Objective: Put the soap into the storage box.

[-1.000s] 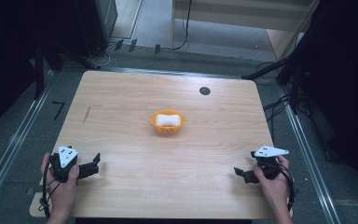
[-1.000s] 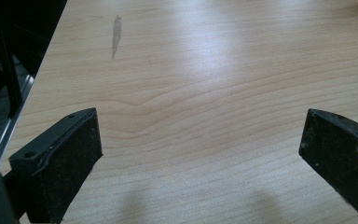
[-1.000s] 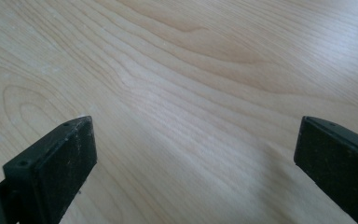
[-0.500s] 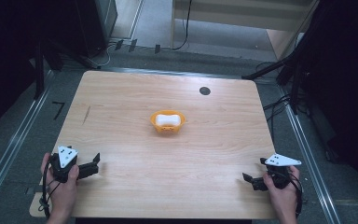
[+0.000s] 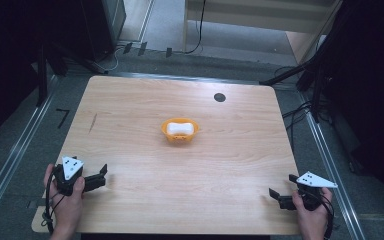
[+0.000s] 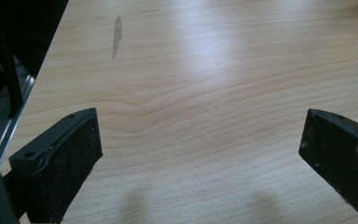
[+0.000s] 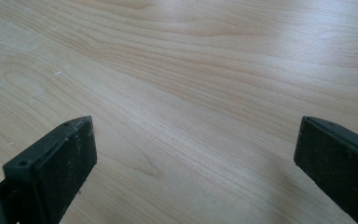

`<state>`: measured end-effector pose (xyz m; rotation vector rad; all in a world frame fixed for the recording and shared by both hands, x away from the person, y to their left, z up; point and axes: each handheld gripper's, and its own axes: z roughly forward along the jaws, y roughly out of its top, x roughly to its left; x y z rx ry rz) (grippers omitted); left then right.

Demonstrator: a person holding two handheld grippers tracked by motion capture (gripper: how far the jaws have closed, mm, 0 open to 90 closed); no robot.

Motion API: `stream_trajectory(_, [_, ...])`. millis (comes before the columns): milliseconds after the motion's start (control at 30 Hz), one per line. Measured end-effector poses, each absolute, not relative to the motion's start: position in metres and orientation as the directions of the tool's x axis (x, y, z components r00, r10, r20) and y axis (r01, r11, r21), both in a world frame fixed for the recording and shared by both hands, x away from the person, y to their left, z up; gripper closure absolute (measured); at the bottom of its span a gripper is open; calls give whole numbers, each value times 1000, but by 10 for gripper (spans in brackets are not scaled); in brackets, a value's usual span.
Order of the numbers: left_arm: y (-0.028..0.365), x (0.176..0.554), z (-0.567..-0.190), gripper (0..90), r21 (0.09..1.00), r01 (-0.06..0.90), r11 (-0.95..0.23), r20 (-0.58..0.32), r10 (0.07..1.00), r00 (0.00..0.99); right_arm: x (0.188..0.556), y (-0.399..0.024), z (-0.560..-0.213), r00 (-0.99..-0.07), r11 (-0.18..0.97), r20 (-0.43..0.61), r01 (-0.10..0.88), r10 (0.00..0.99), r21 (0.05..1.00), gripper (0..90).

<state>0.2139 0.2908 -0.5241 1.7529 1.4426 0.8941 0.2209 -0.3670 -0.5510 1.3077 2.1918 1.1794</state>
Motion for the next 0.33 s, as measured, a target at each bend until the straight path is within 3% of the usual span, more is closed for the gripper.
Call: stream_trajectory(333, [291,214,-524,0,846,514,-146,81,986,147,217,-368,-552,-504,200,134,553,853,809,0])
